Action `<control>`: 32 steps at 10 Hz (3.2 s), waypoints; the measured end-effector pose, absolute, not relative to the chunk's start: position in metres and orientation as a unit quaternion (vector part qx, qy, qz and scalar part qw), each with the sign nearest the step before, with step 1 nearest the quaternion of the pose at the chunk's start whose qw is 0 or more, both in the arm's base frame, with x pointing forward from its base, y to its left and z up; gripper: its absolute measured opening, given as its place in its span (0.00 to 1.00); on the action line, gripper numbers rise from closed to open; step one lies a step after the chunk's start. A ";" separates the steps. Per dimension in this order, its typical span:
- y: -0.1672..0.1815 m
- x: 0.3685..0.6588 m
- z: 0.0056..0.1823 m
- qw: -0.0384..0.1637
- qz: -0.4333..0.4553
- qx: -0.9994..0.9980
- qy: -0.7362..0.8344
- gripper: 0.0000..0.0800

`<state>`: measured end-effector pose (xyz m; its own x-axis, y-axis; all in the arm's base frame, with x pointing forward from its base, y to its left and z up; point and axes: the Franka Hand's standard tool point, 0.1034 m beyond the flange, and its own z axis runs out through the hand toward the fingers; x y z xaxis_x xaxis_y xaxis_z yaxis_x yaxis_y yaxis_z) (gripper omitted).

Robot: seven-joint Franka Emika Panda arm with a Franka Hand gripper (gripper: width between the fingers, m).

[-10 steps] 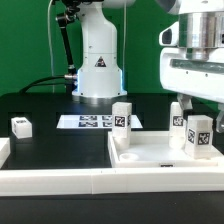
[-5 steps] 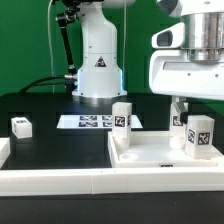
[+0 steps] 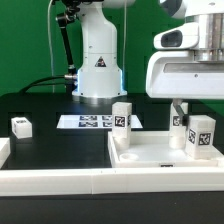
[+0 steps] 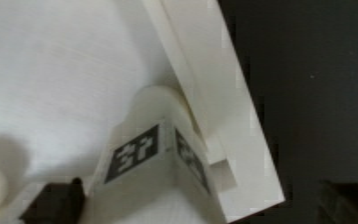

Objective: Assemble square table

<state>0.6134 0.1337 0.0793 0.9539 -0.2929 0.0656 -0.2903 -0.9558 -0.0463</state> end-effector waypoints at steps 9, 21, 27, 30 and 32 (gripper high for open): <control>0.122 0.615 0.079 0.006 -0.038 -0.998 -0.040 0.47; 0.116 0.615 0.077 0.027 -0.035 -0.909 0.413 0.36; 0.114 0.615 0.077 0.038 -0.021 -0.760 0.649 0.36; 0.114 0.616 0.077 0.048 -0.016 -0.730 0.682 0.36; 0.115 0.618 0.077 0.057 -0.013 -0.708 0.704 0.36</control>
Offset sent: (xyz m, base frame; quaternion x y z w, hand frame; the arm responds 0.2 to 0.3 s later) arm -0.0020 -0.0037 0.0005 0.0056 -0.0013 -0.2020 0.9794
